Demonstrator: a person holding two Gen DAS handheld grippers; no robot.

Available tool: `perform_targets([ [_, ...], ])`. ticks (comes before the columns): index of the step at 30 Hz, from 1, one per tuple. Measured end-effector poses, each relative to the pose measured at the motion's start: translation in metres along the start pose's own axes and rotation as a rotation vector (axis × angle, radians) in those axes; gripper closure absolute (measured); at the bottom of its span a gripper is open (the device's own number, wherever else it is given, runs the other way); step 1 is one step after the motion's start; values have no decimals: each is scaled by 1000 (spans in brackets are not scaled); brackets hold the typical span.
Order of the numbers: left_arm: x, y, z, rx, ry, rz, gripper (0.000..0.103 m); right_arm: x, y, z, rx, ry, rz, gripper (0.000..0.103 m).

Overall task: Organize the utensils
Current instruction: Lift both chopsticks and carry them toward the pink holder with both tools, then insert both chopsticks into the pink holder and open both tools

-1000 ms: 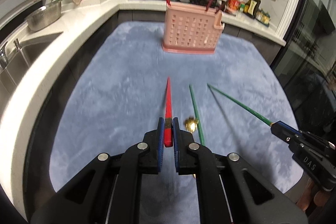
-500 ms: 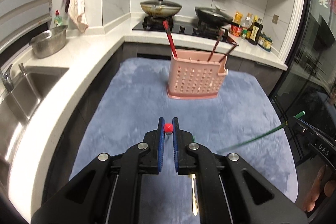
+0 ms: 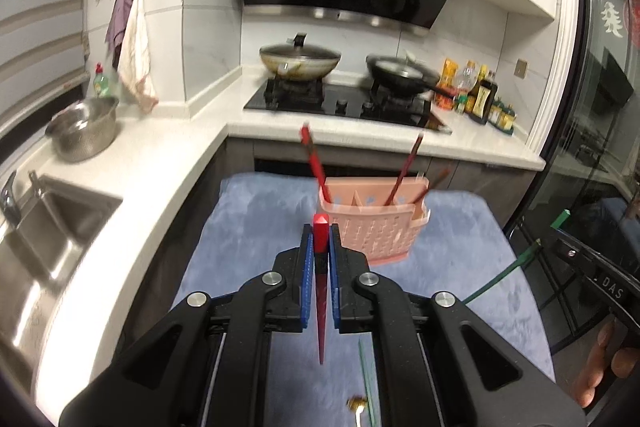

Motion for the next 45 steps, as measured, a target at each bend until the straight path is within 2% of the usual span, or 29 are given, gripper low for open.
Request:
perform_targets([
  [11,-113,10,18,47,-15,168,96,-103,32,-19,-59,12,118,96],
  [17,-151,35,18,46,-26,222,96,-142,60,-19,-52,12,149,96],
  [22,-148,74,13,48,-54,173,96,-150,91,-14,-30,6,129,96],
  [29,-127,108,7,30,-67,107,96,-130,130,-7,-7,-2,53,96],
  [37,-109,131,2,23,-79,56,96,-108,156,-3,7,-4,-13,96],
  [43,-98,142,-3,17,-93,20,95,-102,162,1,20,-3,-29,95],
  [45,-96,142,-4,14,-100,17,95,-101,162,1,23,-2,-29,91],
])
Point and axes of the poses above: each gripper's, at about its wrist camera, not at the fingertips, and y roughly the way its jaws point, z to its right, x to its underside, the point moved 9 cm from there along y, roughly the way its jaws point, and after that the axes turned 3 degrees about -z, right-handed, at the moved point
